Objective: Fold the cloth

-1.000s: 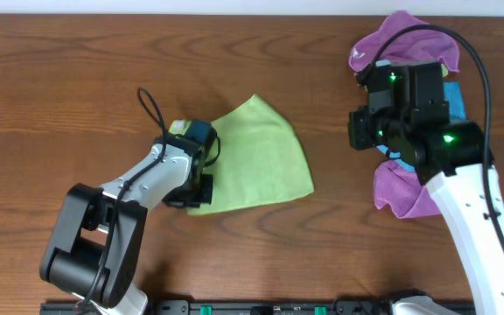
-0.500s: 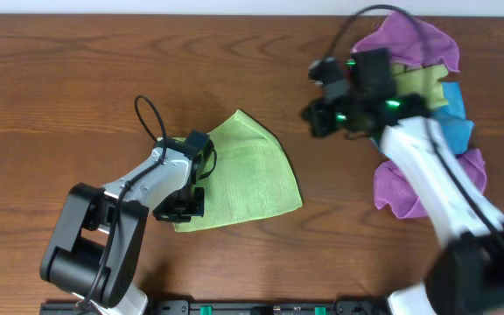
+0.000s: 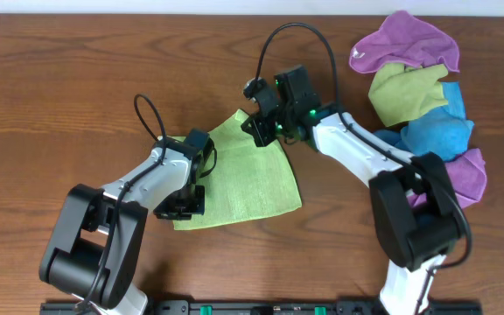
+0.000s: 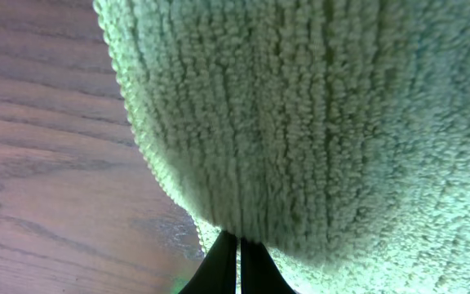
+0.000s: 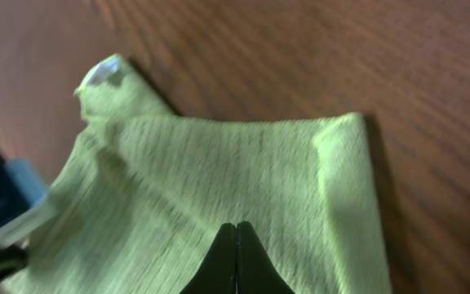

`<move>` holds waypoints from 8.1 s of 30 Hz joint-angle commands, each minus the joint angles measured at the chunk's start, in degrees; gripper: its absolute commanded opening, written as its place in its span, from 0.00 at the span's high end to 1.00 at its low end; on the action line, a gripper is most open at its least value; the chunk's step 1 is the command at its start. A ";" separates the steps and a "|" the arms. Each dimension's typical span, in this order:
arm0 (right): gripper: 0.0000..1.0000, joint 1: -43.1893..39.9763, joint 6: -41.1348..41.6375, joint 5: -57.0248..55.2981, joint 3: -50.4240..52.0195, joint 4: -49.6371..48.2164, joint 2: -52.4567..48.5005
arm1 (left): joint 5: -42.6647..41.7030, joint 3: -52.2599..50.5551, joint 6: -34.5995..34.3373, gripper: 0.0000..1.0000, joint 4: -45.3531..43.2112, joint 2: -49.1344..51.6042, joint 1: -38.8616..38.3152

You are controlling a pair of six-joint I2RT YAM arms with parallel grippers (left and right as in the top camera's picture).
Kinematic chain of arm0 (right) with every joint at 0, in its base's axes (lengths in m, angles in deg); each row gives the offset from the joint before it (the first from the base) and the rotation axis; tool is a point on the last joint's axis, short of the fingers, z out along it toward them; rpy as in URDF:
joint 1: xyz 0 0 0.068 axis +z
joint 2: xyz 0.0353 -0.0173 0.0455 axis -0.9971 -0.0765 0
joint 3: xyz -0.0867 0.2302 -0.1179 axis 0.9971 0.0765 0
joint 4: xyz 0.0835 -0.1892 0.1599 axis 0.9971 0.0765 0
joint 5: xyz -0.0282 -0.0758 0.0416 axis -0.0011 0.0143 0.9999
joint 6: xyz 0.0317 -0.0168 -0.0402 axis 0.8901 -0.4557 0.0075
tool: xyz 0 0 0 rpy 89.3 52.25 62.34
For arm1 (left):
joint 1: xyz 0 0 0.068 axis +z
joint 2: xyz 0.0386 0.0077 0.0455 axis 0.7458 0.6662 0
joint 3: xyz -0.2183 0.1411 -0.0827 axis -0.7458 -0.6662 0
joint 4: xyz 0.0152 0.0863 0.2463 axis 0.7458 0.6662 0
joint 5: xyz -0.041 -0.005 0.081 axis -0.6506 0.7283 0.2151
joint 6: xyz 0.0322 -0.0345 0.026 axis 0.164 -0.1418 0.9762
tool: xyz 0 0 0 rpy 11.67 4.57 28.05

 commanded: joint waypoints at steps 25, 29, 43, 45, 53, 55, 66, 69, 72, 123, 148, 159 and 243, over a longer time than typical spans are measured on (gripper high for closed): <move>0.99 2.19 2.36 -15.21 -0.33 -7.74 -8.90 | -0.44 0.13 -0.90 0.94 -3.58 0.98 0.07; 0.98 2.19 4.42 -21.03 -0.33 -7.34 -10.40 | -0.46 0.13 -0.90 0.94 -3.56 0.98 0.07; 0.99 -7.28 13.51 -30.29 -0.33 1.03 -11.13 | -0.44 0.13 -0.87 0.94 -3.85 0.98 0.09; 0.99 -7.41 13.51 -29.42 -0.33 0.68 -11.13 | -0.44 0.13 -0.90 0.94 -4.13 0.98 0.09; 0.44 -7.08 13.49 -24.33 -1.99 -0.72 -8.44 | -0.44 0.13 -0.90 0.94 -4.72 0.98 0.09; 0.37 -7.08 13.27 -23.23 -3.32 0.24 -4.98 | -0.46 0.13 -0.90 0.94 -5.53 0.98 0.09; 0.39 -6.99 8.04 -23.43 -4.44 8.31 14.86 | -0.42 3.78 -0.85 0.94 -7.41 0.98 0.09; 0.42 -7.02 6.54 -23.69 -4.44 16.26 20.94 | -0.42 6.86 -0.57 0.94 -7.15 0.96 0.09; 0.44 -7.02 6.43 -23.69 -4.44 26.25 26.25 | -0.28 10.75 0.22 0.94 -4.94 0.57 0.09; 0.49 -4.81 26.73 -5.35 38.77 18.99 35.45 | -34.10 -11.89 5.99 0.51 -7.45 -14.45 26.77; 0.55 -7.39 25.92 -2.64 38.97 11.34 24.13 | -32.02 -15.06 4.39 0.48 -14.19 -14.34 26.71; 0.61 -7.39 25.92 -3.98 38.97 10.38 23.63 | -35.06 -19.08 1.66 0.48 -19.19 -14.32 26.71; 0.98 -14.91 20.22 -2.10 -9.27 21.73 -3.19 | -37.07 35.39 12.63 0.94 -15.43 17.09 22.62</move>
